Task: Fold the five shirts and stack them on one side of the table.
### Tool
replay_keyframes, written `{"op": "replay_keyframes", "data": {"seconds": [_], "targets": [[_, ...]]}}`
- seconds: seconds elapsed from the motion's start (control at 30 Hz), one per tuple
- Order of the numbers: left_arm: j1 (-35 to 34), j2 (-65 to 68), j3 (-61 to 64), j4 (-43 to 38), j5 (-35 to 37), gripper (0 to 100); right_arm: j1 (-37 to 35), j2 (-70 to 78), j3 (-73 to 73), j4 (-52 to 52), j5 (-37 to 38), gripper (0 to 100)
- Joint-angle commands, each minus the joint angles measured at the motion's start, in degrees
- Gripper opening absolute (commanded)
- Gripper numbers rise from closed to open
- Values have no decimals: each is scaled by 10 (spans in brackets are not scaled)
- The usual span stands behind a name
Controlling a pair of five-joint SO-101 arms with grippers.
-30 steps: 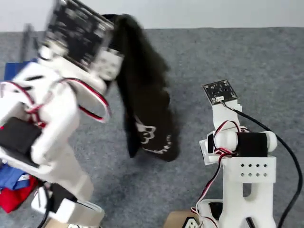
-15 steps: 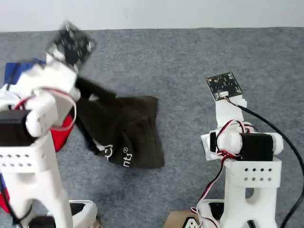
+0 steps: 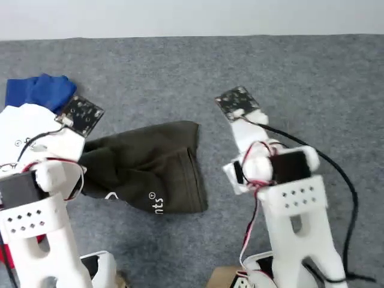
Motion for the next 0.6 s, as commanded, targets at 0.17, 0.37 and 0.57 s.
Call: {"op": "replay_keyframes", "data": {"seconds": [0.17,0.37,0.57], "targets": [[-8,-44,73,-17,-3,4,-69,153,-91,-56,7,110],[-9,-45,128,-39,4,6,-92,263,-171,-51,7,243],[-9,-45,127,-47,23,133,-130,352,-224,-52,41,242]]}}
